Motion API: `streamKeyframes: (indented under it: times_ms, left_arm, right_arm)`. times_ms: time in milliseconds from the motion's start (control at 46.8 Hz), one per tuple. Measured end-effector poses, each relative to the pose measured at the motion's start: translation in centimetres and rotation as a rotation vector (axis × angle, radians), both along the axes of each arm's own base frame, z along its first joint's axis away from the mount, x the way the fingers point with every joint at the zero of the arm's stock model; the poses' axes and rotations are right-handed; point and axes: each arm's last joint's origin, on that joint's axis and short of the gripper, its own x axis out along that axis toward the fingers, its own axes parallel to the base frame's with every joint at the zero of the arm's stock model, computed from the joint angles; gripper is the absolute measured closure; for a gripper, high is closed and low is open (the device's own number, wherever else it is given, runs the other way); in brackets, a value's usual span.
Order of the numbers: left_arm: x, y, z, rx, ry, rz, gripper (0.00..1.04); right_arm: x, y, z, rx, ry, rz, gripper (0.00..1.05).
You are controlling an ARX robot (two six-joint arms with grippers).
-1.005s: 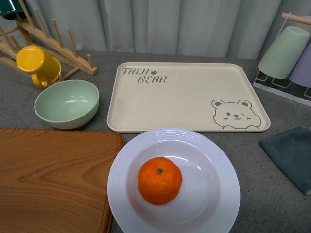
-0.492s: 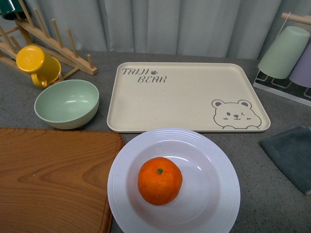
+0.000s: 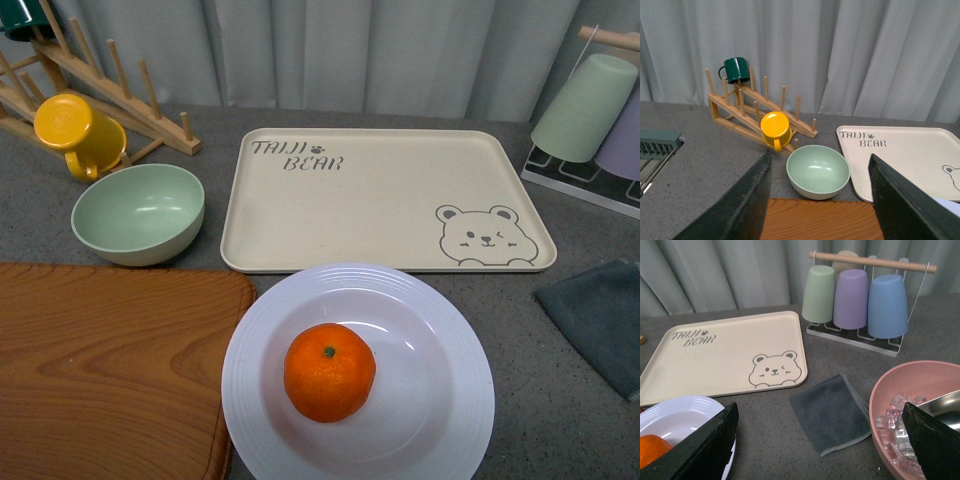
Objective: Place orange and plate with both arms
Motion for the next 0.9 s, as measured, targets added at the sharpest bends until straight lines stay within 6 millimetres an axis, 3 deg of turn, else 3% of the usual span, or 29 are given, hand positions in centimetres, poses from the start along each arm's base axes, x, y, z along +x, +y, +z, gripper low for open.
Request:
streamKeyframes:
  times_ms: [192,278,492,898]
  left_arm:
    - [0.0,0.0,0.0,0.001,0.000,0.000,0.05]
    - [0.0,0.0,0.0,0.002,0.000,0.000,0.07]
    - [0.0,0.0,0.0,0.002,0.000,0.000,0.06]
    - [0.0,0.0,0.0,0.002,0.000,0.000,0.06]
  right_arm:
    - [4.1,-0.1,-1.0,0.205,0.262,0.034,0.09]
    - [6.6,-0.4,-2.5,0.329,0.433,0.065,0.09]
    - [10.4,-0.3,-7.2,0.545,0.755,0.148,0.09]
    - [14.7,3.2,-10.8,0.754,0.865,0.324,0.09]
